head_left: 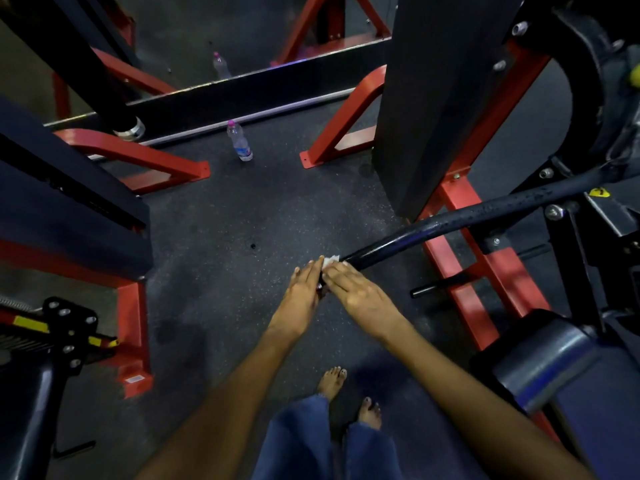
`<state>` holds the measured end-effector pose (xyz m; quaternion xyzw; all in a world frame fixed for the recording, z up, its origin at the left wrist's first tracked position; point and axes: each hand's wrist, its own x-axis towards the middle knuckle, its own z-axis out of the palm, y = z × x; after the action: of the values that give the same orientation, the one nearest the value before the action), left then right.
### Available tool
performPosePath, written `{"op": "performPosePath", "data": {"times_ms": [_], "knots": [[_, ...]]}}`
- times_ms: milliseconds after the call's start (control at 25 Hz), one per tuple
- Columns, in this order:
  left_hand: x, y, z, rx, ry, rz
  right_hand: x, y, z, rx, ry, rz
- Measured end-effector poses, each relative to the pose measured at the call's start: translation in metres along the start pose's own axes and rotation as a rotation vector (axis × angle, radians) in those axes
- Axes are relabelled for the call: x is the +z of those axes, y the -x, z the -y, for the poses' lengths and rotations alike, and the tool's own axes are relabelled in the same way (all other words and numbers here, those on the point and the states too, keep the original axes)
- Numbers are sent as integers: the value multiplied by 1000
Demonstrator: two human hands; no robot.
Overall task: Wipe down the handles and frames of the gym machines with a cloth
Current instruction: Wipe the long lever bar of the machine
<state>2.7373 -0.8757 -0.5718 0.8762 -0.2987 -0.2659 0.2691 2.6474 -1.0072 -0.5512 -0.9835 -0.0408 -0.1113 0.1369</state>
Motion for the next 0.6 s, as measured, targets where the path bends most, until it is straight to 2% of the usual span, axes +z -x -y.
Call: {"op": "performPosePath", "data": {"times_ms": [40, 80, 200, 240, 320, 360, 440, 480, 520, 600], "knots": [[-2, -1, 1, 37, -74, -8, -6, 2, -13, -47, -2, 52], [-5, 0, 0, 83, -181, -18, -13, 8, -35, -8, -3, 24], [-9, -11, -18, 316, -390, -96, -46, 35, -114, 409, 20, -115], [-10, -19, -29, 388, -400, -125, -54, 37, -126, 552, -26, -191], [2, -40, -45, 480, -432, -149, -58, 29, -117, 749, -83, -217], [8, -48, -50, 493, -456, -147, -54, 26, -106, 669, -62, -174], [19, -60, -54, 516, -474, -156, -47, 35, -96, 355, -56, -80], [21, -62, -52, 529, -467, -157, -50, 42, -103, 261, -20, -46], [23, -65, -50, 553, -455, -160, -57, 48, -123, 262, 40, -77], [26, -68, -45, 593, -441, -165, -72, 56, -159, 521, 9, -224]]}}
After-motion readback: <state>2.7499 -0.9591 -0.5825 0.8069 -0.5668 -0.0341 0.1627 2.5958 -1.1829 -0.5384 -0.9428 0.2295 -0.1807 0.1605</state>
